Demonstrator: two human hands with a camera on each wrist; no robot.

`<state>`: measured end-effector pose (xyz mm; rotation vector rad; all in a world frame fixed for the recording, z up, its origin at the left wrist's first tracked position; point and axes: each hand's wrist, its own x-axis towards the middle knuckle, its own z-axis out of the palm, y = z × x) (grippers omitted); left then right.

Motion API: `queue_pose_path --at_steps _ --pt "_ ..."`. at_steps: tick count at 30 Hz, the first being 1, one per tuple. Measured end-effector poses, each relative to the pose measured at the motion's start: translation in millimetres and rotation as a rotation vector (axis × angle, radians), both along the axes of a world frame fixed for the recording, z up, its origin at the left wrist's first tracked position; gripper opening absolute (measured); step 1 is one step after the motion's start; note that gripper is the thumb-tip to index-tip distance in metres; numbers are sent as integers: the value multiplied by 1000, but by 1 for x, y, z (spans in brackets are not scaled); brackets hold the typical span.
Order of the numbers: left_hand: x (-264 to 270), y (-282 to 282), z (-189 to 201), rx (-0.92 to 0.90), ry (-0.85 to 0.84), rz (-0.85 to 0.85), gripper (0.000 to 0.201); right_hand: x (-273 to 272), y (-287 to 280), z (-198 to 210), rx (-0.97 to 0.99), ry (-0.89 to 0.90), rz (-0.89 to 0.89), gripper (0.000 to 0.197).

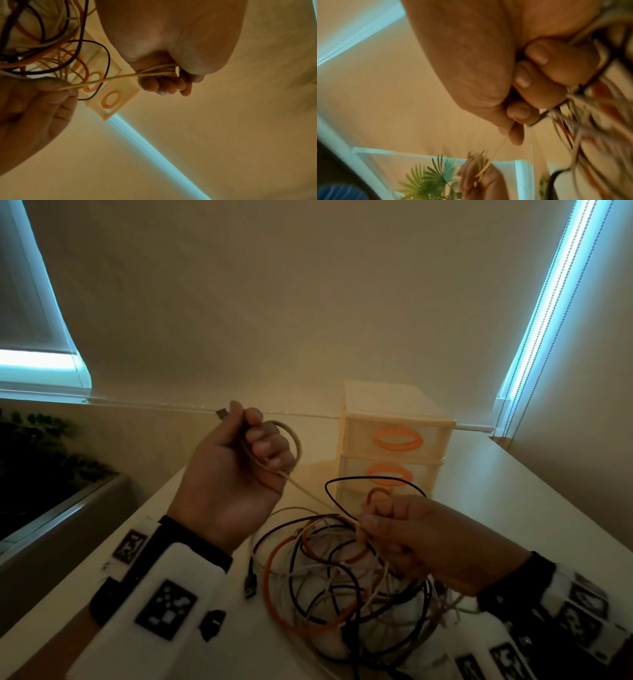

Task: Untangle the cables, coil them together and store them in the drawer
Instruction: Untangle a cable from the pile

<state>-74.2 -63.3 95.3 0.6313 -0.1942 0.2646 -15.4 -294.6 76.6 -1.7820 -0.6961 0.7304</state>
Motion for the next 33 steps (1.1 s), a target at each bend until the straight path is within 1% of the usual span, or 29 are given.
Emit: queue_pose_path --at_steps 1,2,3,4,5,7,9,11,12,14,16,18,20,21,23,25,26,28,31,32,33 --pt "-1 5 1 -17 -13 -16 42 2 -3 3 -78 -141 -25 25" --pt "-2 8 2 -29 -37 -67 42 2 -5 6 -149 -286 -55 26" --pt "-4 9 2 -27 -72 -161 43 3 -7 9 -193 -414 -110 26" --pt "-6 8 2 -8 -106 -283 43 4 -8 11 -200 -511 -202 25" --pt "-9 4 1 40 -123 -397 42 5 -10 13 -180 -591 -312 26" --pt "-13 -10 -4 230 -126 -546 40 6 -10 17 -128 -746 -504 31" --pt "-15 -27 -15 443 -108 -636 37 3 -8 19 -59 -833 -606 34" --pt "-13 -39 -25 494 -58 -680 35 -5 -3 22 122 -799 -616 31" --pt "-11 -41 -28 479 -46 -668 36 -11 0 24 214 -768 -588 28" --pt "-6 -40 -30 413 -40 -591 38 -24 5 27 346 -732 -482 20" --pt "-3 -37 -26 326 -73 -490 39 -34 6 26 392 -758 -331 12" --pt "-1 -31 -20 201 -110 -397 39 -33 4 20 289 -779 -184 16" --pt "4 -26 -20 73 -88 -317 40 -24 1 8 124 -734 -88 17" --pt "5 -25 -21 42 -60 -276 41 -18 0 2 60 -732 -81 15" --pt "7 -26 -24 38 -10 -230 43 -9 -2 -8 -22 -788 -151 9" --pt "8 -27 -26 45 40 -207 43 -6 -4 -15 -16 -824 -209 15" --pt "7 -27 -26 49 48 -201 42 -7 -4 -16 22 -823 -207 16" --pt "7 -26 -22 55 37 -173 40 -13 -2 -15 72 -823 -142 15" --pt "8 -16 -18 45 22 -88 38 -14 -6 -11 7 -720 -57 16" --pt "8 -12 -17 31 17 -66 39 -10 -9 -11 -16 -690 -62 18" --pt "9 -10 -16 19 11 -52 40 -5 -11 -12 -31 -693 -104 20"
